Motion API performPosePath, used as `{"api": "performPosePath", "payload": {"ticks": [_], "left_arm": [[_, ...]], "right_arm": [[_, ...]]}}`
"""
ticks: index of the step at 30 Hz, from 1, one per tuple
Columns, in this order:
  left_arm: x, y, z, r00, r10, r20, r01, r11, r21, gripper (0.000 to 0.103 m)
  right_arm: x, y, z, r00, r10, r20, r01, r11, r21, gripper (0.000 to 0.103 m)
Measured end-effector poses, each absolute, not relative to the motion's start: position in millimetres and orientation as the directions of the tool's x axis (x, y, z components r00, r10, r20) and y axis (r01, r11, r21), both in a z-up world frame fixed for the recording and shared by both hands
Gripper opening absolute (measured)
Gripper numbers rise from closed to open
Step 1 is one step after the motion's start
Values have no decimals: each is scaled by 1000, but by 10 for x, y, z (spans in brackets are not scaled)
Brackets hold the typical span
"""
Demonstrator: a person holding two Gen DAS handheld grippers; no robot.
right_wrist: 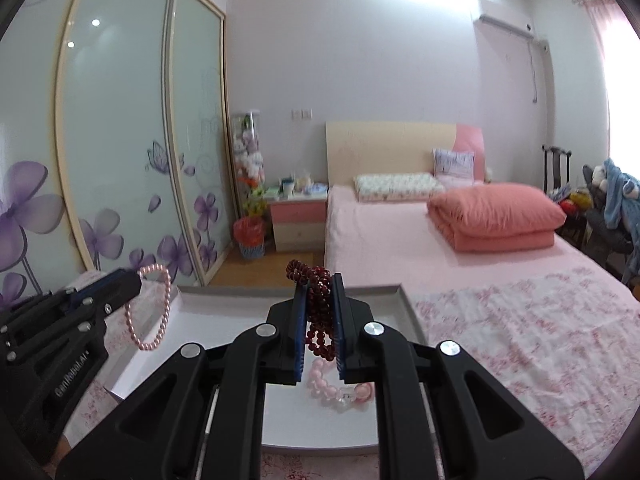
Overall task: Organize jewelry
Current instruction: 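Carry both bracelets into the gray tray and open both grippers to release them, then withdraw both grippers from the tray and lower the left gripper over the silver bangle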
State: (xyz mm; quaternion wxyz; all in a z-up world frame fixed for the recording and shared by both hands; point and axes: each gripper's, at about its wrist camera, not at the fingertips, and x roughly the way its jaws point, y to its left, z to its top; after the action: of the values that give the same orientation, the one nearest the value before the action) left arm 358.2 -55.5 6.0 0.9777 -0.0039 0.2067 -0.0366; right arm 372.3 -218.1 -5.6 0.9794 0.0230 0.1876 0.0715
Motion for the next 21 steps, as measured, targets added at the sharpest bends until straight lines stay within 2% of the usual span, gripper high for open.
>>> {"api": "performPosePath", "payload": {"ticks": [10, 11, 12, 14, 21], "left_arm": [[3872, -432, -143, 873, -89, -479, 70, 996, -57, 7], [3890, -429, -153, 871, -89, -482, 69, 996, -60, 10], [3908, -419, -167, 868, -88, -489, 65, 996, -64, 14], [3927, -387, -177, 865, -90, -494, 61, 995, -76, 19], [3933, -236, -175, 857, -74, -509, 24, 994, -104, 20]], "right_arm": [[3967, -2195, -305, 851, 172, -496, -121, 984, 134, 15], [3977, -2198, -315, 843, 180, -506, -122, 982, 145, 21], [3973, -2208, -319, 841, 185, -508, -122, 980, 156, 31], [3943, -2252, -315, 843, 187, -504, -118, 979, 166, 41], [3911, -2337, -244, 856, 176, -486, -106, 980, 168, 41]]}}
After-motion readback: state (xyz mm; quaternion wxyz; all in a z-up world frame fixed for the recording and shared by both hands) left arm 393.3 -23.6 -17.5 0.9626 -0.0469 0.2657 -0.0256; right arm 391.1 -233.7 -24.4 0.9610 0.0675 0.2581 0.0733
